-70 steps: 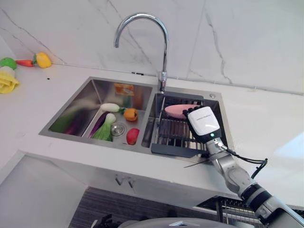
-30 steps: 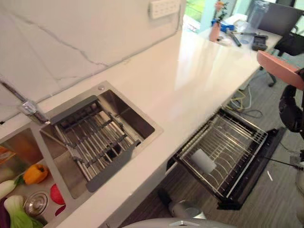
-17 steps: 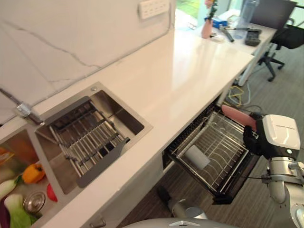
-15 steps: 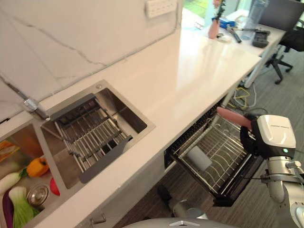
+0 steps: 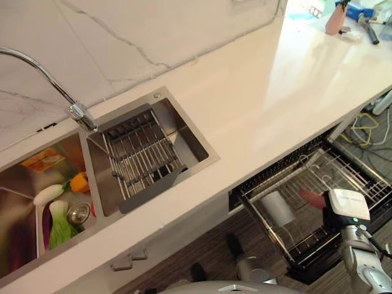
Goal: Place the dishes in the dishwasher.
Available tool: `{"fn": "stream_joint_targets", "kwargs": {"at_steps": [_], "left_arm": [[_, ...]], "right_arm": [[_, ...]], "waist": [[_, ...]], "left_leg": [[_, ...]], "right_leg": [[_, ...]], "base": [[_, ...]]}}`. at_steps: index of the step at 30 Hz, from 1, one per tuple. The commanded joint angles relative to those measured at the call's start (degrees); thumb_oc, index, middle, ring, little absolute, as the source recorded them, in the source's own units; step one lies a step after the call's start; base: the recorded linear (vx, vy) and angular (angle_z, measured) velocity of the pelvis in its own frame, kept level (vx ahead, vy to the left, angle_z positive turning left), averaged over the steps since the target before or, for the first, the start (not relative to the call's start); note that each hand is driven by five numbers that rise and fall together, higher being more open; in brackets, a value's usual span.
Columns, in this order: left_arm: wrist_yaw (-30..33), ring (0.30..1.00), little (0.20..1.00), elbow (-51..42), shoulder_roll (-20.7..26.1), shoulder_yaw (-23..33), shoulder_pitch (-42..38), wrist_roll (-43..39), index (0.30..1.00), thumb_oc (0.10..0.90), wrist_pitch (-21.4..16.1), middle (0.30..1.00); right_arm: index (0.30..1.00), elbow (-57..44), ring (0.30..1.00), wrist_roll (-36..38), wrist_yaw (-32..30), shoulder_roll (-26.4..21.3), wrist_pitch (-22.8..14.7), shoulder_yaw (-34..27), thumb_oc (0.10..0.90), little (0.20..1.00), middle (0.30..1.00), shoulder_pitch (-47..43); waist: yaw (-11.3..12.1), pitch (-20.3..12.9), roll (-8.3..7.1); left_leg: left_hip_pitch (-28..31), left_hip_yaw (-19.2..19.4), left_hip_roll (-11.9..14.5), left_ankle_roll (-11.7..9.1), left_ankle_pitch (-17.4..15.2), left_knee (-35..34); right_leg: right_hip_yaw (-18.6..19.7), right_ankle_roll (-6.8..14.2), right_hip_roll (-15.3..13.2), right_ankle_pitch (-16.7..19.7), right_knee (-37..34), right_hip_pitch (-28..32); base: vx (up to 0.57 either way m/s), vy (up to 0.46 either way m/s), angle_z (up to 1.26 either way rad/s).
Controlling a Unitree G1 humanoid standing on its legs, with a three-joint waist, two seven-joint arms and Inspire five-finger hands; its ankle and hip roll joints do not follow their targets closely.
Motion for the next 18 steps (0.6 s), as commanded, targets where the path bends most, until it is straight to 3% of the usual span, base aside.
{"fn": "stream_joint_targets", "kwargs": {"at_steps": [1,5,13,15,18], "left_arm": [[-0.77,0.9,0.9,2.22,-2.55,-2.85,-3.33,-0.57,0.9,0.8,-0.76,0.9],[-1.0,0.9,0.9,1.81,-2.89,-3.55,-3.76,-0.73,0.9,0.8,-0.79,0.9],[-0.92,0.9,0.9,2.02,-2.71,-3.08,-3.71,0.29,0.9,0.8,-0.51,0.9],[-0.63,0.9,0.9,2.4,-2.52,-2.55,-3.55,1.67,0.9,0.8,-0.43,0.9],[-0.04,0.9,0.9,2.37,-2.44,-2.39,-3.68,2.01,0.9,0.8,-0.36,0.9]], "right_arm": [[0.9,-8.45,0.9,2.03,-3.58,-2.06,1.6,-2.55,0.8,0.9,0.9,-6.32],[0.9,-6.51,0.9,2.87,-2.89,-1.48,2.17,-1.41,0.8,0.9,0.9,-7.09],[0.9,-10.97,0.9,4.49,-3.09,-0.68,1.23,-3.84,0.8,0.9,0.9,-5.38],[0.9,-18.02,0.9,5.48,-4.98,-0.93,-0.35,-8.35,0.8,0.9,0.9,-3.12],[0.9,-21.6,0.9,6.59,-7.3,-0.37,-0.38,-12.34,0.8,0.9,0.9,-1.2]], "waist": [[-0.64,0.14,-0.66],[-0.74,-0.48,-0.15],[-0.66,-1.99,-1.23],[-0.98,-2.78,-2.45],[-1.25,-3.28,-3.0]], "left_leg": [[1.38,-2.52,-2.36,-1.43,-4.06,0.69],[1.78,-3.08,-2.44,-1.45,-4.15,0.69],[2.21,-3.1,-2.07,-1.31,-4.44,0.69],[2.35,-2.77,-1.66,-1.37,-4.42,0.69],[2.5,-2.53,-1.42,-1.42,-4.44,0.69]], "right_leg": [[1.0,4.55,-4.87,-2.72,1.13,3.5],[0.59,4.55,-5.12,-3.1,1.1,4.24],[0.57,4.44,-4.62,-3.58,1.1,4.78],[0.9,4.27,-4.07,-3.68,1.1,4.93],[1.11,4.16,-3.78,-3.74,1.1,5.04]], "base": [[0.0,0.0,0.0],[0.03,-0.006,0.03],[0.01,-0.014,0.0],[0.03,-0.052,-0.05],[0.01,-0.014,0.0]]}}
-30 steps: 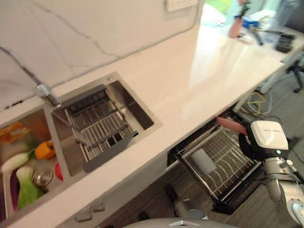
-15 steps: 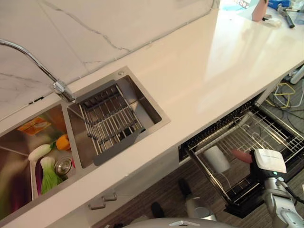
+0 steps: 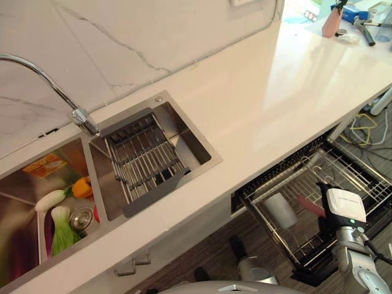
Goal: Place the dishes in the dishwasher.
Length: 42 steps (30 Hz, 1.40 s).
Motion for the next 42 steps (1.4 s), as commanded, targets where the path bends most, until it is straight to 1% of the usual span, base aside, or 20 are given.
{"fn": "stream_joint_targets", "kwargs": {"at_steps": [1,3,4,8,11,16,22,23,24,25,29,32,33,34,35,36,37,39,40,42], "left_arm": [[-0.02,0.9,0.9,2.32,-2.94,-1.59,-3.5,1.74,0.9,0.8,-1.03,0.9],[0.35,0.9,0.9,2.13,-2.78,-0.79,-3.42,1.5,0.9,0.8,-1.0,0.9],[0.88,0.9,0.9,1.85,-2.71,0.08,-3.59,1.17,0.9,0.8,-0.85,0.9],[1.8,0.9,0.9,1.83,-2.67,1.0,-3.91,0.58,0.9,0.8,-0.67,0.9],[2.02,0.9,0.9,1.73,-2.68,1.15,-4.06,0.09,0.9,0.8,-0.69,0.9],[1.48,0.9,0.9,1.41,-2.27,1.61,-3.93,-0.54,0.9,0.8,0.12,0.9],[1.27,0.9,0.9,1.13,-2.09,1.26,-3.41,-0.2,0.9,0.8,0.28,0.9],[1.11,0.9,0.9,0.75,-2.06,1.4,-3.28,-0.49,0.9,0.8,0.44,0.9],[0.91,0.9,0.9,0.45,-2.05,1.04,-3.18,-0.38,0.9,0.8,0.56,0.9],[0.69,0.9,0.9,0.47,-1.86,0.54,-3.14,-0.32,0.9,0.8,0.57,0.9],[0.46,0.9,0.9,0.56,-1.88,0.36,-3.29,-0.07,0.9,0.8,1.09,0.9],[0.02,0.9,0.9,0.78,-1.65,0.01,-3.55,0.27,0.9,0.8,1.05,0.9],[-0.22,0.9,0.9,0.78,-1.75,-0.69,-3.69,0.48,0.9,0.8,1.0,0.9],[-0.23,0.9,0.9,0.78,-1.72,-0.56,-3.71,0.48,0.9,0.8,0.99,0.9],[-0.34,0.9,0.9,1.46,-1.31,-1.18,-3.73,1.04,0.9,0.8,0.2,0.9],[-0.75,0.9,0.9,2.24,-1.07,-1.97,-3.82,1.09,0.9,0.8,-0.03,0.9],[-0.75,0.9,0.9,2.24,-1.07,-1.97,-3.82,1.09,0.9,0.8,-0.03,0.9],[-0.93,0.9,0.9,2.7,-1.23,-2.49,-4.16,1.35,0.9,0.8,-0.58,0.9],[-0.72,0.9,0.9,3.14,-1.42,-4.3,-4.76,1.4,0.9,0.8,-0.78,0.9],[-0.24,0.9,0.9,2.97,-1.73,-5.5,-5.44,0.71,0.9,0.8,-0.79,0.9]], "right_arm": [[0.9,-6.73,0.9,0.68,-7.68,-2.29,-0.69,-9.78,0.8,0.9,0.9,-5.82],[0.9,-11.5,0.9,0.0,-8.58,-2.6,-1.3,-12.84,0.8,0.9,0.9,-4.33],[0.9,-16.95,0.9,-0.89,-8.01,-2.43,-0.54,-17.08,0.8,0.9,0.9,-2.06],[0.9,-20.41,0.9,-1.31,-8.69,-2.62,2.2,-24.59,0.8,0.9,0.9,1.25],[0.9,-16.83,0.9,0.03,-9.03,-2.62,4.39,-26.78,0.8,0.9,0.9,2.69],[0.9,-1.31,0.9,6.71,-6.0,0.58,14.41,-31.02,0.8,0.9,0.9,6.77],[0.9,4.19,0.9,9.72,-6.12,3.03,15.61,-30.49,0.8,0.9,0.9,8.28],[0.9,3.61,0.9,10.45,-6.9,4.31,17.21,-30.95,0.8,0.9,0.9,9.07],[0.792,3.98,0.792,10.36,-5.74,4.84,17.36,-30.96,0.728,0.792,0.792,9.76],[0.3,7.27,0.3,11.7,-5.67,5.0,17.23,-30.2,0.4,0.3,0.3,9.53],[0.3,6.49,0.3,12.2,-3.53,5.76,16.36,-26.44,0.4,0.3,0.3,8.2],[0.3,6.48,0.3,11.55,-2.22,5.37,14.85,-21.59,0.4,0.3,0.3,4.56],[0.3,6.03,0.3,10.18,-1.26,4.88,13.4,-17.96,0.4,0.3,0.3,2.14],[0.3,6.36,0.3,10.21,-1.37,4.83,13.32,-17.73,0.4,0.3,0.3,1.82],[0.3,17.72,0.3,11.51,-4.97,3.94,9.04,-12.22,0.4,0.3,0.3,-2.72],[0.3,22.52,0.3,12.7,-6.41,3.66,7.41,-8.34,0.4,0.3,0.3,-6.57],[0.3,22.52,0.3,12.7,-6.41,3.66,7.41,-8.34,0.4,0.3,0.3,-6.57],[0.3,28.94,0.3,12.2,-9.57,3.24,2.83,-0.78,0.4,0.3,0.3,-13.88],[0.3,38.18,0.3,13.51,-12.37,4.36,0.49,4.4,0.4,0.3,0.3,-20.1],[0.3,42.82,0.3,15.12,-14.08,5.83,-1.3,7.77,0.4,0.3,0.3,-24.92]], "waist": [[0.08,-2.89,-1.33],[-0.12,-3.32,-1.89],[-0.37,-3.6,-2.37],[-0.95,-4.05,-3.08],[-1.12,-4.32,-3.28],[-1.41,-5.44,-3.06],[-1.54,-5.72,-2.59],[-1.72,-5.77,-2.32],[-1.61,-5.82,-2.25],[-1.34,-5.92,-2.1],[-1.01,-6.2,-1.77],[-0.37,-6.27,-1.82],[0.63,-6.38,-1.72],[0.46,-6.33,-1.77],[1.11,-6.22,-1.78],[2.2,-6.54,-1.67],[2.2,-6.54,-1.67],[3.12,-6.55,-1.88],[4.97,-7.0,-1.92],[6.43,-7.37,-1.98]], "left_leg": [[-0.19,-2.08,-0.98,-1.29,-4.2,0.68],[0.03,-1.91,-0.78,-1.33,-4.28,0.68],[0.18,-1.68,-0.64,-1.29,-4.36,0.68],[0.62,-1.39,-0.51,-1.23,-4.61,0.68],[0.63,-1.23,-0.38,-1.28,-4.57,0.68],[1.0,-2.11,-0.16,-1.41,-5.01,0.68],[1.17,-2.92,-0.06,-1.58,-5.18,0.68],[1.25,-3.24,0.0,-1.74,-5.23,0.68],[1.27,-3.59,0.02,-1.77,-5.2,0.68],[1.27,-3.95,0.1,-1.84,-5.12,0.68],[1.42,-4.91,0.17,-2.08,-5.02,0.68],[1.49,-5.51,0.28,-2.26,-4.83,0.68],[1.44,-5.86,0.35,-2.37,-4.73,0.68],[1.44,-5.91,0.35,-2.37,-4.72,0.68],[1.37,-6.32,0.36,-2.4,-4.48,0.68],[1.28,-6.63,0.4,-2.55,-4.27,0.68],[1.28,-6.63,0.4,-2.55,-4.27,0.68],[0.97,-7.54,0.33,-2.81,-3.96,0.68],[0.54,-9.07,0.22,-3.04,-3.53,0.68],[0.0,-10.97,0.06,-3.25,-2.99,0.68]], "right_leg": [[1.93,3.4,-3.32,-2.99,1.09,2.33],[2.12,3.32,-3.05,-3.05,1.09,2.39],[2.28,3.27,-2.72,-3.03,1.09,2.38],[2.82,3.19,-2.12,-3.08,1.09,2.74],[2.97,3.03,-1.9,-2.98,1.1,2.58],[2.07,2.36,-1.78,-3.63,1.09,3.16],[1.1,1.98,-1.83,-4.31,1.09,3.77],[0.76,1.78,-1.91,-4.58,1.09,4.05],[0.48,1.67,-1.95,-4.76,1.09,4.25],[0.01,1.54,-1.99,-4.96,1.09,4.46],[-1.12,1.29,-2.12,-5.58,1.09,5.17],[-2.0,1.11,-2.23,-5.97,1.09,5.66],[-2.67,1.03,-2.38,-6.15,1.09,5.97],[-2.73,1.02,-2.4,-6.17,1.09,5.99],[-3.28,1.02,-2.54,-6.21,1.09,6.16],[-3.83,0.96,-2.54,-6.33,1.09,6.37],[-3.83,0.96,-2.54,-6.33,1.09,6.37],[-4.93,0.81,-2.76,-6.58,1.09,6.74],[-6.7,0.62,-3.13,-6.98,1.09,7.24],[-8.66,0.41,-3.49,-7.31,1.09,7.75]], "base": [[0.02,-0.019,-0.03],[0.02,-0.029,-0.06],[0.01,-0.033,-0.07],[0.0,-0.012,-0.03],[0.0,-0.006,-0.13],[0.04,-0.016,-0.02],[0.02,-0.004,0.06],[0.05,-0.013,0.04],[0.05,-0.014,0.09],[0.03,-0.015,0.14],[0.03,-0.02,0.18],[0.03,-0.03,0.1],[0.01,-0.016,0.07],[0.01,-0.027,0.08],[0.01,-0.024,0.13],[0.01,-0.024,0.07],[0.02,-0.02,0.09],[0.02,-0.026,0.16],[0.02,-0.045,0.25],[0.03,-0.056,0.4]]}}
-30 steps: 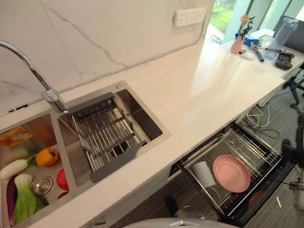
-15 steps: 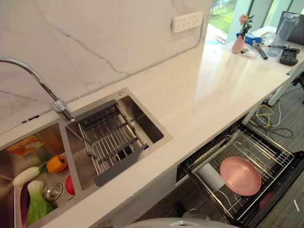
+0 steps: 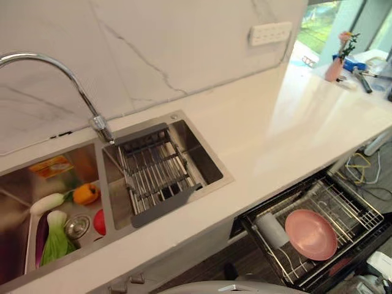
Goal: Place the dishes in the dishwasher.
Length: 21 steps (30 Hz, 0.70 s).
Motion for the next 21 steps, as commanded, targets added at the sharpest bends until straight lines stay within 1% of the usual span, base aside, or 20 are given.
{"fn": "stream_joint_targets", "kwargs": {"at_steps": [1,2,3,5,6,7,8,9,10,12,13,14,15,16,17,18,19,20,21], "left_arm": [[-0.3,0.9,0.9,1.12,-4.36,-3.38,-6.48,-1.5,0.9,0.8,-1.9,0.9],[-0.12,0.9,0.9,1.26,-4.5,-3.74,-6.71,-1.78,0.9,0.8,-1.9,0.9],[-0.11,0.9,0.9,1.28,-4.5,-3.73,-6.75,-1.8,0.9,0.8,-1.91,0.9],[0.58,0.9,0.9,2.19,-4.55,-4.43,-6.75,-1.95,0.9,0.8,-1.95,0.9],[0.79,0.9,0.9,2.64,-4.65,-4.89,-6.77,-1.79,0.9,0.8,-1.96,0.9],[1.08,0.9,0.9,2.89,-4.51,-5.1,-6.74,-1.85,0.9,0.8,-1.93,0.9],[1.09,0.9,0.9,2.91,-4.52,-5.09,-6.76,-1.85,0.9,0.8,-1.94,0.9],[1.86,0.9,0.9,3.23,-4.51,-5.65,-6.34,-1.49,0.9,0.8,-2.09,0.9],[2.32,0.9,0.9,3.5,-4.4,-5.75,-6.33,-1.46,0.9,0.8,-2.13,0.9],[3.15,0.9,0.9,3.65,-4.27,-6.13,-6.13,-1.36,0.9,0.8,-2.22,0.9],[3.71,0.9,0.9,3.68,-4.15,-6.02,-6.19,-1.59,0.9,0.8,-2.35,0.9],[3.71,0.9,0.9,3.68,-4.15,-6.02,-6.19,-1.59,0.9,0.8,-2.35,0.9],[4.13,0.9,0.9,3.6,-4.22,-5.49,-6.39,-2.5,0.9,0.8,-2.72,0.9],[4.13,0.9,0.9,3.6,-4.22,-5.49,-6.39,-2.5,0.9,0.8,-2.72,0.9],[4.24,0.9,0.9,3.59,-4.23,-4.85,-6.44,-3.29,0.9,0.8,-3.05,0.9],[4.69,0.9,0.9,3.49,-4.21,-3.58,-7.2,-4.72,0.9,0.8,-3.28,0.9],[4.69,0.9,0.9,3.49,-4.21,-3.58,-7.2,-4.72,0.9,0.8,-3.28,0.9],[4.53,0.9,0.9,3.91,-4.45,-2.36,-7.94,-6.15,0.9,0.8,-3.7,0.9],[4.53,0.9,0.9,3.91,-4.45,-2.36,-7.94,-6.15,0.9,0.8,-3.7,0.9]], "right_arm": [[0.3,-4.97,0.3,-0.99,-7.49,-0.76,-13.51,6.42,0.4,0.3,0.3,-14.49],[0.3,-4.24,0.3,-0.38,-7.85,-0.39,-14.21,7.01,0.4,0.3,0.3,-15.69],[0.3,-4.05,0.3,-0.33,-7.94,-0.36,-14.31,7.06,0.4,0.3,0.3,-15.82],[0.3,-2.12,0.3,0.53,-8.97,0.49,-16.25,9.04,0.4,0.3,0.3,-18.17],[0.3,-0.94,0.3,1.9,-9.66,0.85,-17.19,9.12,0.4,0.3,0.3,-19.17],[0.3,-1.15,0.3,2.19,-10.75,0.61,-18.32,9.53,0.4,0.3,0.3,-20.02],[0.3,-1.0,0.3,2.22,-10.83,0.63,-18.42,9.57,0.4,0.3,0.3,-20.1],[0.3,-1.41,0.3,4.71,-13.29,0.94,-23.05,8.72,0.4,0.3,0.3,-21.18],[0.3,-0.2,0.3,6.5,-13.97,1.28,-25.0,8.37,0.4,0.3,0.3,-21.89],[0.3,0.81,0.3,8.04,-15.89,1.65,-27.27,8.67,0.4,0.3,0.3,-23.02],[0.458,0.7,0.458,9.37,-16.53,2.05,-28.18,8.17,0.505,0.458,0.458,-22.89],[0.458,0.7,0.458,9.37,-16.53,2.05,-28.18,8.17,0.505,0.458,0.458,-22.89],[0.9,1.78,0.9,12.04,-17.11,3.63,-29.52,7.01,0.8,0.9,0.9,-21.81],[0.9,1.78,0.9,12.04,-17.11,3.63,-29.52,7.01,0.8,0.9,0.9,-21.81],[0.9,3.42,0.9,13.43,-16.3,4.6,-30.11,7.01,0.8,0.9,0.9,-21.15],[0.9,4.76,0.9,15.1,-15.18,6.63,-30.27,6.88,0.8,0.9,0.9,-19.45],[0.9,4.76,0.9,15.1,-15.18,6.63,-30.27,6.88,0.8,0.9,0.9,-19.45],[0.9,8.75,0.9,18.01,-12.15,9.66,-30.93,6.69,0.8,0.9,0.9,-17.2],[0.9,8.75,0.9,18.01,-12.15,9.66,-30.93,6.69,0.8,0.9,0.9,-17.2]], "waist": [[5.59,-0.17,1.9],[5.84,-0.32,1.86],[5.59,-0.32,1.84],[7.24,-0.77,1.87],[7.44,-0.94,1.85],[8.22,-1.09,1.85],[8.0,-1.08,1.84],[9.2,-1.4,2.02],[10.04,-1.56,2.05],[11.2,-1.74,1.99],[11.56,-1.75,1.95],[11.56,-1.75,1.95],[12.63,-1.8,1.65],[12.63,-1.8,1.65],[13.2,-1.75,1.34],[13.55,-1.8,0.8],[13.55,-1.8,0.8],[13.83,-1.79,0.03],[13.83,-1.79,0.03]], "left_leg": [[-1.73,-7.07,0.04,-3.83,-0.16,0.65],[-2.12,-8.47,-0.08,-3.97,0.14,0.65],[-2.18,-8.73,-0.11,-3.97,0.18,0.65],[-2.88,-11.46,-0.33,-4.47,0.96,0.65],[-3.26,-12.89,-0.52,-4.66,1.28,0.65],[-3.57,-13.98,-0.64,-4.82,1.6,0.65],[-3.61,-14.21,-0.66,-4.83,1.62,0.65],[-4.44,-17.17,-0.96,-5.28,2.49,0.65],[-4.73,-18.28,-1.08,-5.44,2.77,0.65],[-5.35,-19.72,-1.26,-5.75,3.32,0.65],[-5.64,-20.25,-1.27,-5.89,3.55,0.65],[-5.64,-20.25,-1.27,-5.89,3.55,0.65],[-6.14,-21.55,-1.32,-6.11,3.97,0.65],[-6.14,-21.55,-1.32,-6.11,3.97,0.65],[-6.41,-22.24,-1.3,-6.25,4.16,0.65],[-6.6,-22.67,-1.15,-6.42,4.19,0.65],[-6.6,-22.67,-1.15,-6.42,4.19,0.65],[-6.51,-22.92,-0.97,-6.37,4.12,0.65],[-6.51,-22.92,-0.97,-6.37,4.12,0.65]], "right_leg": [[-3.72,3.12,-2.78,-8.56,1.08,4.76],[-5.24,3.04,-3.08,-8.75,1.08,5.09],[-5.49,3.04,-3.11,-8.8,1.08,5.14],[-8.23,2.82,-3.52,-9.11,1.08,5.85],[-9.71,2.71,-3.62,-9.33,1.08,6.21],[-10.68,2.51,-3.7,-9.4,1.08,6.43],[-10.91,2.51,-3.72,-9.46,1.08,6.49],[-14.01,2.21,-3.97,-9.84,1.08,7.09],[-15.27,2.09,-4.12,-9.98,1.08,7.33],[-17.5,2.1,-4.27,-10.06,1.08,7.72],[-18.41,2.08,-4.35,-10.15,1.08,7.8],[-18.41,2.08,-4.35,-10.15,1.08,7.8],[-20.01,1.93,-4.35,-10.32,1.08,8.17],[-20.01,1.93,-4.35,-10.32,1.08,8.17],[-20.78,1.84,-4.34,-10.42,1.08,8.39],[-21.63,1.7,-4.19,-10.53,1.08,8.65],[-21.63,1.7,-4.19,-10.53,1.08,8.65],[-22.07,1.56,-4.0,-10.76,1.08,8.88],[-22.07,1.56,-4.0,-10.76,1.08,8.88]], "base": [[0.03,-0.062,0.58],[0.03,-0.049,0.62],[0.02,-0.038,0.73],[0.02,-0.048,0.87],[0.02,-0.049,0.65],[0.01,-0.033,0.82],[0.02,-0.034,0.98],[0.01,-0.034,1.06],[0.01,-0.045,0.69],[-0.01,-0.019,0.68],[-0.01,-0.002,0.59],[-0.01,-0.009,0.45],[-0.01,-0.007,0.17],[-0.02,-0.011,0.35],[-0.01,-0.004,0.59],[-0.01,-0.004,0.59],[0.0,-0.002,0.71],[-0.01,-0.001,0.31],[0.0,0.003,0.43]]}}
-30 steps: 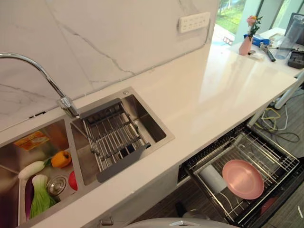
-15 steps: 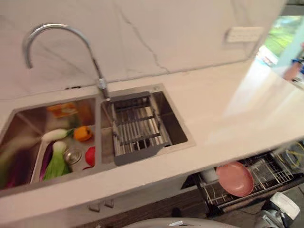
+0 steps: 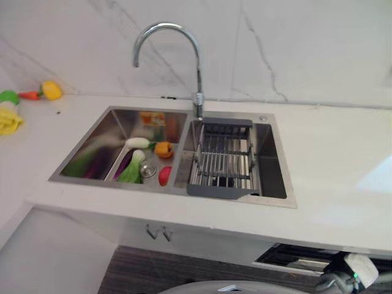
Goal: Place the dishes in the dishwasher.
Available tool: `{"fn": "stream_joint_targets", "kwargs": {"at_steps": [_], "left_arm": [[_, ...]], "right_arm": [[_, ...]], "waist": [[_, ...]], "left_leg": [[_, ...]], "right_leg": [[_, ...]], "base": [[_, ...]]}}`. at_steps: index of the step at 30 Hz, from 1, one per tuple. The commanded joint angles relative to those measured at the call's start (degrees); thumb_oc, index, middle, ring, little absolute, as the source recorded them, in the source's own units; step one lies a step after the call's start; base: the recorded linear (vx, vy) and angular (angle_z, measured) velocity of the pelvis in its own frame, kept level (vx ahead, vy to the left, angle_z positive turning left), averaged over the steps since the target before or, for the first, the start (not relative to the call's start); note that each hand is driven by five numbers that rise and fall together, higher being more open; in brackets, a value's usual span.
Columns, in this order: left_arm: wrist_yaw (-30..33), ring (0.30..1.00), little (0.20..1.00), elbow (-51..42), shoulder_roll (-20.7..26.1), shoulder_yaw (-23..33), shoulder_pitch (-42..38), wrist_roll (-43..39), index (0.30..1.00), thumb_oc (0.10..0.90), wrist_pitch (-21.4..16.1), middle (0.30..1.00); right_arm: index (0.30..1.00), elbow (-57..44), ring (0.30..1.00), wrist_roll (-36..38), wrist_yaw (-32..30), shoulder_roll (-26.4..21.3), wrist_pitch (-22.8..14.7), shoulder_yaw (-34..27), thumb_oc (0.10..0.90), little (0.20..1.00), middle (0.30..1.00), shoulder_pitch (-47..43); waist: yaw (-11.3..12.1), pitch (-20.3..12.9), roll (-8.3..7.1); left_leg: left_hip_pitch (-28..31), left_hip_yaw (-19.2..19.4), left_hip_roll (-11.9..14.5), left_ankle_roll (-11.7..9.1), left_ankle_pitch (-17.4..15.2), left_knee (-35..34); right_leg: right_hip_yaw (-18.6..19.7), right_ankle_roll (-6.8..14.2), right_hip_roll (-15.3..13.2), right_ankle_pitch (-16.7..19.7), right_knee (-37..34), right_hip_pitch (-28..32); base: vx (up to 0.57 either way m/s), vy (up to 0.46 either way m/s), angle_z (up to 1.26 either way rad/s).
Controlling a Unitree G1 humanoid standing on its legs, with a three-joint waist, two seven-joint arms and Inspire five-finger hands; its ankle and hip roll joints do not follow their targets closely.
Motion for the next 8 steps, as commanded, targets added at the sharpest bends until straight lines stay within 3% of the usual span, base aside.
{"fn": "stream_joint_targets", "kwargs": {"at_steps": [1,3,8], "left_arm": [[0.2,0.9,0.9,3.55,-4.24,-1.98,-6.9,-5.03,0.9,0.8,-2.19,0.9],[-1.5,0.9,0.9,4.13,-5.26,0.67,-7.1,-10.03,0.9,0.8,-2.76,0.9],[-3.8,0.9,0.9,3.55,-6.33,1.14,-7.54,-12.41,0.9,0.8,-3.36,0.9]], "right_arm": [[0.9,-0.44,0.9,-0.53,4.07,1.74,-13.27,5.24,0.8,0.9,0.9,-13.51],[0.9,4.72,0.9,-1.88,5.25,5.09,-13.61,7.45,0.8,0.9,0.9,-8.69],[0.9,10.65,0.9,-2.7,6.65,6.61,-12.62,7.87,0.8,0.9,0.9,-2.17]], "waist": [[3.98,-0.1,0.18],[3.81,-0.17,-0.74],[2.19,0.02,-1.25]], "left_leg": [[1.51,1.1,0.17,-4.92,1.0,-0.16],[1.58,1.18,0.36,-4.8,0.82,-0.16],[2.21,2.79,0.51,-4.37,0.25,-0.16]], "right_leg": [[3.49,3.14,-1.23,-7.33,1.12,5.75],[3.72,3.16,-1.02,-7.19,1.12,5.57],[6.09,3.11,-0.69,-6.58,1.12,5.07]], "base": [[0.0,0.007,0.26],[-0.02,0.032,0.27],[-0.02,0.052,0.07]]}}
